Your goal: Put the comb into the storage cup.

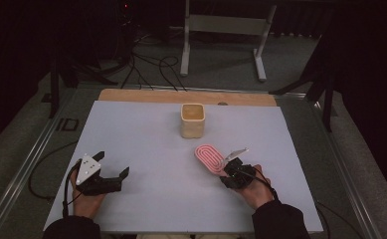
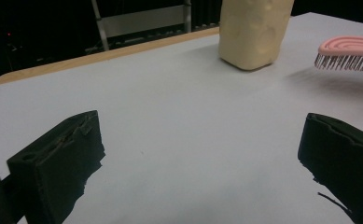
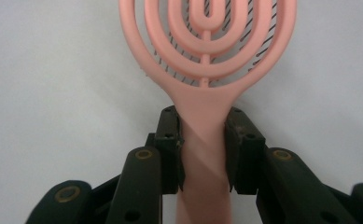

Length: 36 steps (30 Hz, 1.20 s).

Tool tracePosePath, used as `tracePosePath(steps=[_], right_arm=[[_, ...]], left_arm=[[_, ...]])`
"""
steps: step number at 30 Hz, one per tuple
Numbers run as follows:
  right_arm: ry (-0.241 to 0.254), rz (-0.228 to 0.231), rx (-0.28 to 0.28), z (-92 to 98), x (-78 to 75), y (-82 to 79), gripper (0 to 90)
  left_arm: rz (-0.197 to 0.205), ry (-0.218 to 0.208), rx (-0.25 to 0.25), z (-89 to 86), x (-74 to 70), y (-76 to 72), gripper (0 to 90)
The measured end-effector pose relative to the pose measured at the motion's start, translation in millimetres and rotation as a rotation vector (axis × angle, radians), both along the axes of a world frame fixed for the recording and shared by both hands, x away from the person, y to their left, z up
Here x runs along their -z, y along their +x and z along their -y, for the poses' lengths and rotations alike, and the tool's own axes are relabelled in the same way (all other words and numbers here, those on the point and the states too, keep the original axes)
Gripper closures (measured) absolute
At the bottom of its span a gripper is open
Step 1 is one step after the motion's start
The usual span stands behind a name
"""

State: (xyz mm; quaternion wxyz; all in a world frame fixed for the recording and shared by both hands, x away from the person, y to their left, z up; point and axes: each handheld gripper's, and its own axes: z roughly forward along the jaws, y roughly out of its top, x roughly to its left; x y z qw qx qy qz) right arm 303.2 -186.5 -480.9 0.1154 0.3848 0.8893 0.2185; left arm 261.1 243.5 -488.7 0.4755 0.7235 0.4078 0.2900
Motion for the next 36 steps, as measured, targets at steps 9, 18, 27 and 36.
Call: tracePosePath(steps=[9, 18, 27, 36], right_arm=[[0.021, 0.101, 0.004, -2.1, -1.6, -7.9, 69.8], [0.074, 0.164, 0.032, 0.5, -1.8, -10.7, 69.8], [0.119, 0.245, 0.031, -0.3, -8.6, -12.3, 69.8], [0.158, 0.326, 0.038, -3.6, -10.3, -16.4, 69.8]], left_arm=[[-0.012, 0.01, 0.01, 3.0, 0.8, 0.4, 0.6], [-0.024, 0.012, 0.011, 5.8, 2.3, 0.6, 0.6], [-0.044, 0.018, 0.024, 9.1, 4.1, 2.0, 0.6], [-0.065, 0.027, 0.044, 17.5, 4.7, 2.8, 0.8]])
